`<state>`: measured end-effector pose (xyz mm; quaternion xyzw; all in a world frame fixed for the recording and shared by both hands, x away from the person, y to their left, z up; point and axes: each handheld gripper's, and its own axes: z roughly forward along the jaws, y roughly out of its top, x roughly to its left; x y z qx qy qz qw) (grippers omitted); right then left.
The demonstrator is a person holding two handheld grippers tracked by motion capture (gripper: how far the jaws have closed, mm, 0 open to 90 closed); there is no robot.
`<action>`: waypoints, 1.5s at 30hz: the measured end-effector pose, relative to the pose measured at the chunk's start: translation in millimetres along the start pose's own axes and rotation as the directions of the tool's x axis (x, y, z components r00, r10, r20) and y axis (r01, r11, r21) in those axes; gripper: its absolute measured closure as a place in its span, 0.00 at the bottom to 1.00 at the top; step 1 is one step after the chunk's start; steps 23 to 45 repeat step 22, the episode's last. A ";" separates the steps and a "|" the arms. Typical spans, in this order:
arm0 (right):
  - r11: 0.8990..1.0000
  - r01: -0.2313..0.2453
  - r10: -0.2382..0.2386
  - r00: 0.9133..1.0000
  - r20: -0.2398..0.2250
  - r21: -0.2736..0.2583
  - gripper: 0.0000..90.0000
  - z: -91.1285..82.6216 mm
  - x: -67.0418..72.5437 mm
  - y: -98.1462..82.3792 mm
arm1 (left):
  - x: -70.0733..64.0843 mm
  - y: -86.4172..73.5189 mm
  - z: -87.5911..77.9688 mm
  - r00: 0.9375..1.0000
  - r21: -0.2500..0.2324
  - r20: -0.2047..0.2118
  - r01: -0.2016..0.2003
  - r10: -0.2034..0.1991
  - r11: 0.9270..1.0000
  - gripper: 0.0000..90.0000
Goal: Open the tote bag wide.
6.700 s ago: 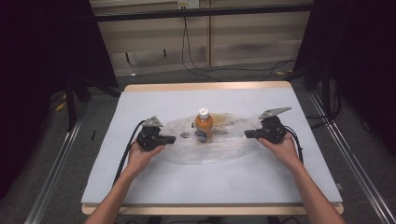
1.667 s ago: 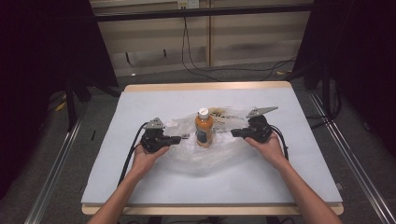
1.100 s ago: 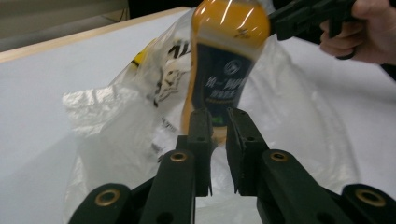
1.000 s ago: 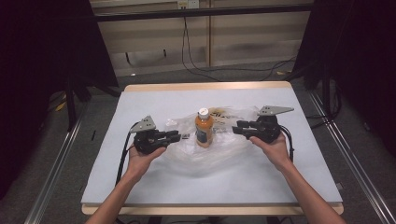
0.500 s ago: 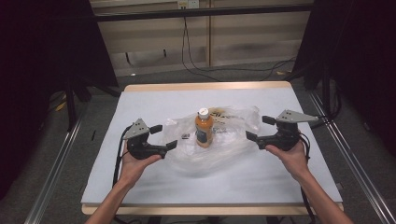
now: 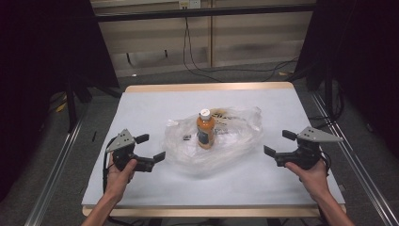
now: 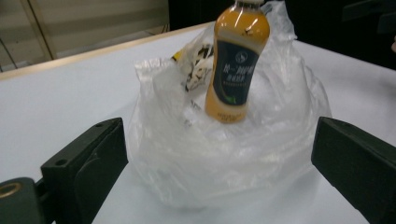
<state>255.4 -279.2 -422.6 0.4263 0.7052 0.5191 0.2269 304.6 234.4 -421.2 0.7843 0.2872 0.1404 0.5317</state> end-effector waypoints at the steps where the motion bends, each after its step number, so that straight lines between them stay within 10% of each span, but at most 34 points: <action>1: 1.000 0.006 -0.006 1.000 0.011 0.000 0.03 -2.6 -0.1 -2.0 | -1.7 -2.8 -2.1 1.000 0.007 0.007 -0.015 0.015 1.000 0.04; 21: 0.997 -0.052 0.059 0.991 0.123 -0.055 0.06 -55.1 1.4 -38.0 | -10.6 -52.3 -52.3 0.991 -0.033 -0.130 0.017 -0.021 0.999 0.03; 45: 0.996 -0.063 0.070 0.989 0.129 -0.055 0.06 -56.2 0.7 -39.1 | -9.6 -53.6 -53.1 0.992 -0.036 -0.122 0.028 -0.032 0.999 0.02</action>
